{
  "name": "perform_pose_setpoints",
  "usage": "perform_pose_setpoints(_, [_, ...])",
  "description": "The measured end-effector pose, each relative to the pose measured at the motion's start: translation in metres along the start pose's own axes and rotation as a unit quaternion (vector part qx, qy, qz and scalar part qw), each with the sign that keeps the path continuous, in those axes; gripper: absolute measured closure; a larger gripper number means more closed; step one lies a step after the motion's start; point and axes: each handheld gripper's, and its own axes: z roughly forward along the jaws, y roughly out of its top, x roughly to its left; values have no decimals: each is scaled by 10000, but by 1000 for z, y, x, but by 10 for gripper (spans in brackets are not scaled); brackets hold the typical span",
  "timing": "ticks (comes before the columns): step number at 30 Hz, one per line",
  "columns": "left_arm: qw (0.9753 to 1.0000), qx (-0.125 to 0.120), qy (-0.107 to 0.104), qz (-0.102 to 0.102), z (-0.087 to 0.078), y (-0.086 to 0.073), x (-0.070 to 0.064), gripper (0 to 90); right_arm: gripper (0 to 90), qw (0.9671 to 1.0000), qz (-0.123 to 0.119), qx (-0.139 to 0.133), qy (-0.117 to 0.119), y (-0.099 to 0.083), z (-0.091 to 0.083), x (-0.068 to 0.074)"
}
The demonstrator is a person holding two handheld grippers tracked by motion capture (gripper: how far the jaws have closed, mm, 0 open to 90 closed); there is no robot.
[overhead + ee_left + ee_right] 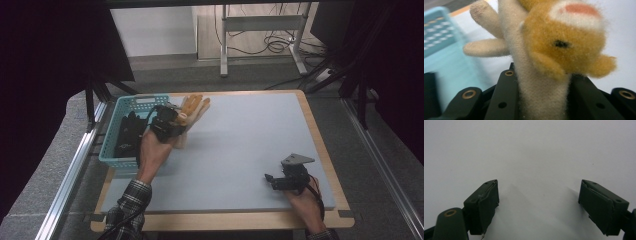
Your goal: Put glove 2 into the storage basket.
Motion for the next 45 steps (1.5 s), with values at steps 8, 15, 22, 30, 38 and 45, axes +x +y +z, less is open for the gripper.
perform_pose_setpoints(8, [9972,171,506,-523,-15,-12,52,727,161,10000,4,0,1,0,0,0])
perform_pose_setpoints(15, [9910,485,850,-915,-10,-23,84,720,162,10000,5,-1,1,0,0,0])
perform_pose_setpoints(22, [9841,975,999,-1095,22,-30,98,712,161,10000,5,0,2,0,0,0])
perform_pose_setpoints(30, [9784,1365,1016,-1171,56,-34,105,701,162,10000,2,-4,2,0,0,0])
perform_pose_setpoints(38, [9745,1677,882,-1204,82,-34,102,669,161,10000,2,-3,-1,0,0,0])
perform_pose_setpoints(45, [9745,1749,713,-1213,90,-32,103,620,162,10000,4,-5,5,0,0,0])
